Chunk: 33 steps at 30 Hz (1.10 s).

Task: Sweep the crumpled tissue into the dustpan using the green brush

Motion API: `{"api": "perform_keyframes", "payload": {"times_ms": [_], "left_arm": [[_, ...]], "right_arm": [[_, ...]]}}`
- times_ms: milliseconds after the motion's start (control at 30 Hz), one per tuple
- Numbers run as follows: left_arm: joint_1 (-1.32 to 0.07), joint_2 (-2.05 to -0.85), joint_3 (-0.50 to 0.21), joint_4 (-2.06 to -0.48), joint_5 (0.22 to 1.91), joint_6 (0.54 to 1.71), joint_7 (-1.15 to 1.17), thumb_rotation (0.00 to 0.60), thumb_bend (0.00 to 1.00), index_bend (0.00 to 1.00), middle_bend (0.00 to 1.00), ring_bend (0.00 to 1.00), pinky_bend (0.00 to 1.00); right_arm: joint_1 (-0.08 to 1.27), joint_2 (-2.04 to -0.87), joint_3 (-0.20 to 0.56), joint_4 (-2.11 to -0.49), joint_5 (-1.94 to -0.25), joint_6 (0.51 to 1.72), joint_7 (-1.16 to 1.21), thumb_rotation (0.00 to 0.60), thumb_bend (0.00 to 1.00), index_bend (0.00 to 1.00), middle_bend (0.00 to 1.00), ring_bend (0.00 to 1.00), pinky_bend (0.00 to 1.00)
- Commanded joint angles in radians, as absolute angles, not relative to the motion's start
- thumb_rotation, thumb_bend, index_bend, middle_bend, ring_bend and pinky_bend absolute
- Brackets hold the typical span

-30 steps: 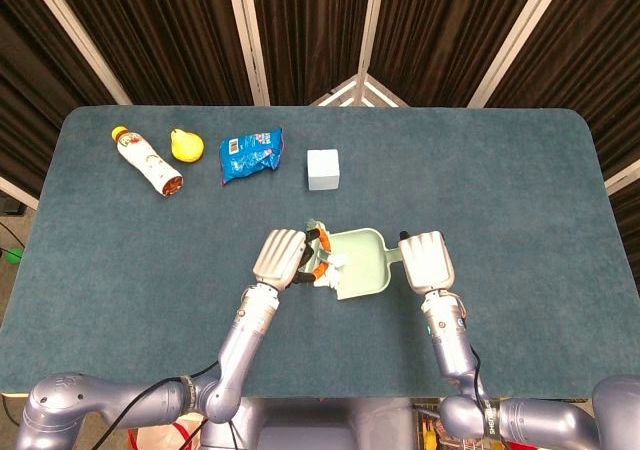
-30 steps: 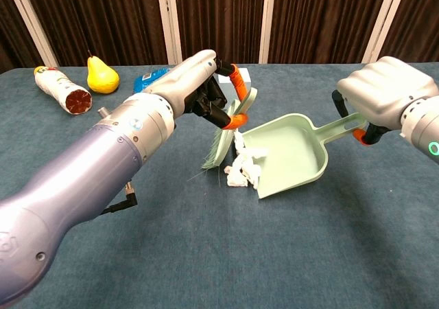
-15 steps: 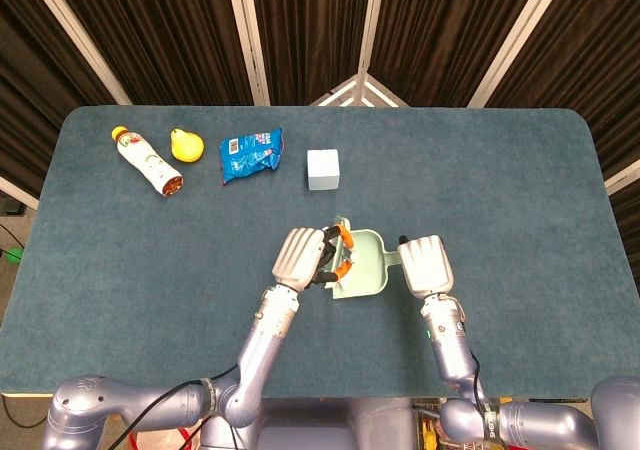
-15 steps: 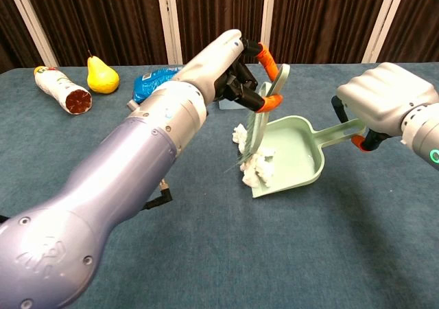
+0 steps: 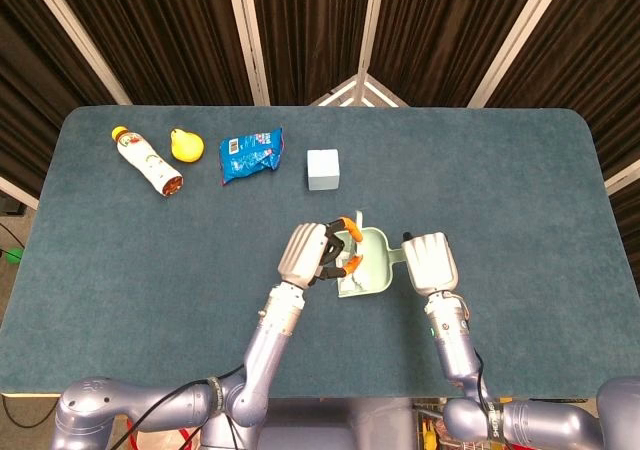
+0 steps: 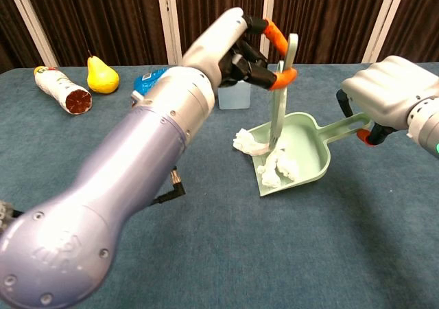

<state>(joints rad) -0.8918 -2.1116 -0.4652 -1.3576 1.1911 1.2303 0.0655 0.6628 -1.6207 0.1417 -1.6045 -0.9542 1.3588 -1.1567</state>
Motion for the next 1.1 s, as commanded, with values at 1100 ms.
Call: {"api": "perform_keyframes", "payload": {"times_ms": [1100], "left_arm": [[-0.904,-2.097,-0.428,-1.219,1.176,1.171,0.1,0.6,0.55,0.75,1.0,1.0,1.0]], "right_arm": [[0.658,-1.627,0.134,-1.577,-0.948,1.343,-1.133,0.6,0.47,0.59,0.82,0.84,0.82]]}}
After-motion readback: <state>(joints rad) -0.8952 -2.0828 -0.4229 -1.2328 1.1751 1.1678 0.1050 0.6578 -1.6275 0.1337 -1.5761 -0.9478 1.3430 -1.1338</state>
